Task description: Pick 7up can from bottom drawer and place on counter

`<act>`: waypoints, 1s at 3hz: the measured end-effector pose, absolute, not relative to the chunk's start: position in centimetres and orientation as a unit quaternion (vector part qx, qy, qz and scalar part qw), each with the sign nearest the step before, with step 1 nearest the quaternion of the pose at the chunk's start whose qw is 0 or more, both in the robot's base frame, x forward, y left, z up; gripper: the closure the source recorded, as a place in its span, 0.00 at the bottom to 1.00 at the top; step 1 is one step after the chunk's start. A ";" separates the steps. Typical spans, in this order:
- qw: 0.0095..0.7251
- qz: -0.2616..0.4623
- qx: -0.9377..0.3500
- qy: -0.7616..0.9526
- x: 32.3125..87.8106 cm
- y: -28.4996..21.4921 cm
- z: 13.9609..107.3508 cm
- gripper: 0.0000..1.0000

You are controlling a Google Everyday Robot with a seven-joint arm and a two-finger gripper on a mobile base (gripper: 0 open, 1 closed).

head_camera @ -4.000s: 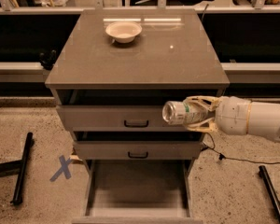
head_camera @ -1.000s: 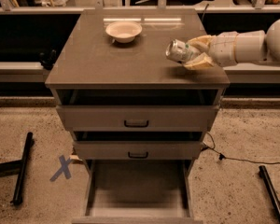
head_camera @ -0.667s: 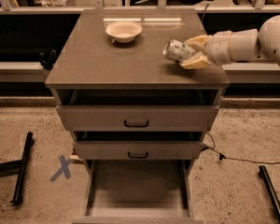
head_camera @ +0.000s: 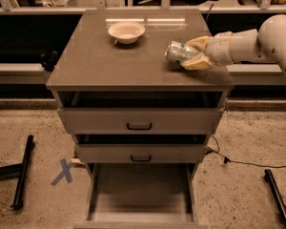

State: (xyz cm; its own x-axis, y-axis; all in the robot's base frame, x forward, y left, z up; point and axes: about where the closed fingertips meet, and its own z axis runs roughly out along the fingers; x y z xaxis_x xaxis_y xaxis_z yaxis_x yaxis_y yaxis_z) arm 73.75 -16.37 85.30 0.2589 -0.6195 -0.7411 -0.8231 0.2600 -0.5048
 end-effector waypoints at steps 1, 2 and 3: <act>0.517 0.105 -0.599 0.603 73.9 -16.2 85.0 0.15; 0.518 0.109 -0.597 0.603 73.8 -16.0 84.9 0.00; 0.520 0.111 -0.595 0.603 73.6 -16.0 84.9 0.00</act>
Offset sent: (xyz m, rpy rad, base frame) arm -0.0015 -0.0026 -0.0005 0.0221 0.0176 -0.0037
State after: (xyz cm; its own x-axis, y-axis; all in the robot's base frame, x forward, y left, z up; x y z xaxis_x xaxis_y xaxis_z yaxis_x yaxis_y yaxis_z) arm 73.59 -16.01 84.95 0.2479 -0.6014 -0.7595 -0.8330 0.2680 -0.4841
